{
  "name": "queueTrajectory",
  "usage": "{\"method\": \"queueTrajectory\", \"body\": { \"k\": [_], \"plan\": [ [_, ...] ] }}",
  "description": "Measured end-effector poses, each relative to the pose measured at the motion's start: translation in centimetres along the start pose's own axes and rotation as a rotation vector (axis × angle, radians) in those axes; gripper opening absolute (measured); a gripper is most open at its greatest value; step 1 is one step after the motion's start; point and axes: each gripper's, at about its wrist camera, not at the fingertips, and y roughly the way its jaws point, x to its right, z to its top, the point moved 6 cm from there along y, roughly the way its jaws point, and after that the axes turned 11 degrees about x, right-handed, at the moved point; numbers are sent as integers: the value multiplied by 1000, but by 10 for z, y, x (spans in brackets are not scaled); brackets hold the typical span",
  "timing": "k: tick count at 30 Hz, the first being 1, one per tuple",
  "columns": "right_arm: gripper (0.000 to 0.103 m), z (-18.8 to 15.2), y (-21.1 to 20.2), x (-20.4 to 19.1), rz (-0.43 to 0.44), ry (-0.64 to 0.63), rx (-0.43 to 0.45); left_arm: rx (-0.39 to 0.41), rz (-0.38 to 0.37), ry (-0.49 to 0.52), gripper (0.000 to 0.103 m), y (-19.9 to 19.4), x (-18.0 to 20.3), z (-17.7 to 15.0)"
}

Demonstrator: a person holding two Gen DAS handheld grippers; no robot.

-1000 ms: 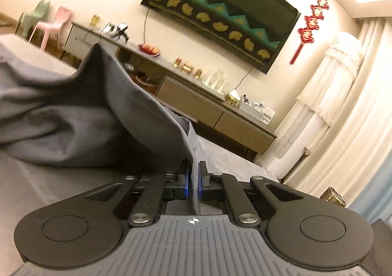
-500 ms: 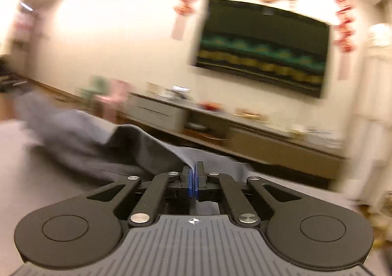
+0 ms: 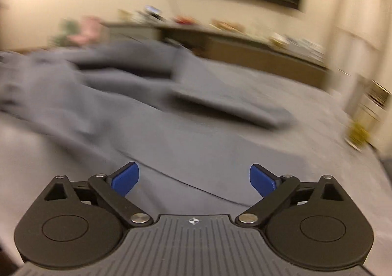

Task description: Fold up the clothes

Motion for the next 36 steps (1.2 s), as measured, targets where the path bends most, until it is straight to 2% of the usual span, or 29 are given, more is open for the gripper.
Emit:
{"method": "queueTrajectory", "body": {
  "k": [2, 4, 6, 8, 10, 12, 13, 14, 15, 16, 18, 20, 21, 23, 24, 25, 27, 28, 29, 30, 31, 32, 35, 36],
  "plan": [
    [97, -7, 10, 4, -20, 6, -48, -17, -16, 2, 49, 2, -4, -3],
    [97, -5, 15, -2, 6, -21, -48, -12, -3, 13, 50, 7, -13, -7],
    [97, 14, 26, -2, -1, -39, -15, -9, 16, 11, 50, 12, -25, -14],
    [101, 35, 50, -15, -27, -78, 34, -32, 46, -33, 50, 24, -37, -17],
    [102, 52, 84, -30, -16, -176, 41, -41, 30, -66, 49, 28, -43, -16],
    [102, 54, 120, -53, -7, -341, 3, -32, 34, -58, 50, 30, -45, -13],
    [95, 51, 138, -65, -5, -428, -19, -34, 37, -57, 49, 32, -47, -13],
    [82, 51, 159, -67, -1, -499, -56, -39, 35, -60, 49, 32, -50, -12],
    [14, 51, 180, -63, 4, -542, -123, -43, 33, -59, 49, 32, -52, -12],
    [1, 56, 196, -51, -19, -541, -187, -47, 34, -50, 49, 33, -54, -11],
    [1, 104, 201, -12, -90, -404, -130, -63, 51, -31, 48, 32, -56, -6],
    [1, 156, 198, 46, -248, -210, -25, -48, 35, 2, 47, 25, -53, 1],
    [1, 168, 203, 72, -315, -147, -16, -34, 22, 25, 47, 21, -51, 6],
    [8, 153, 228, 97, -415, -226, -131, -31, 21, 46, 47, 15, -49, 8],
    [20, 146, 240, 110, -465, -265, -189, -37, 18, 36, 47, 11, -50, 8],
    [28, 139, 251, 121, -513, -302, -245, -43, 16, 25, 47, 6, -52, 8],
    [31, 129, 256, 128, -548, -280, -244, -24, -9, 18, 47, -10, -52, 12],
    [39, 124, 258, 131, -564, -268, -240, -4, -15, 13, 50, -18, -54, 14],
    [45, 131, 246, 119, -543, -221, -165, 17, -20, 7, 55, -27, -55, 16],
    [60, 137, 233, 107, -522, -174, -90, 32, -18, -21, 59, -32, -59, 18],
    [69, 143, 221, 95, -500, -127, -15, 47, -17, -50, 67, -37, -64, 20],
    [72, 150, 208, 83, -475, -83, 58, 53, -6, -84, 70, -35, -67, 21],
    [85, 172, 183, -15, -205, -182, 196, 15, 39, -124, 72, -16, -72, 18],
    [90, 180, 183, -59, -63, -240, 211, -4, 36, -122, 72, -13, -73, 13]
  ]
}}
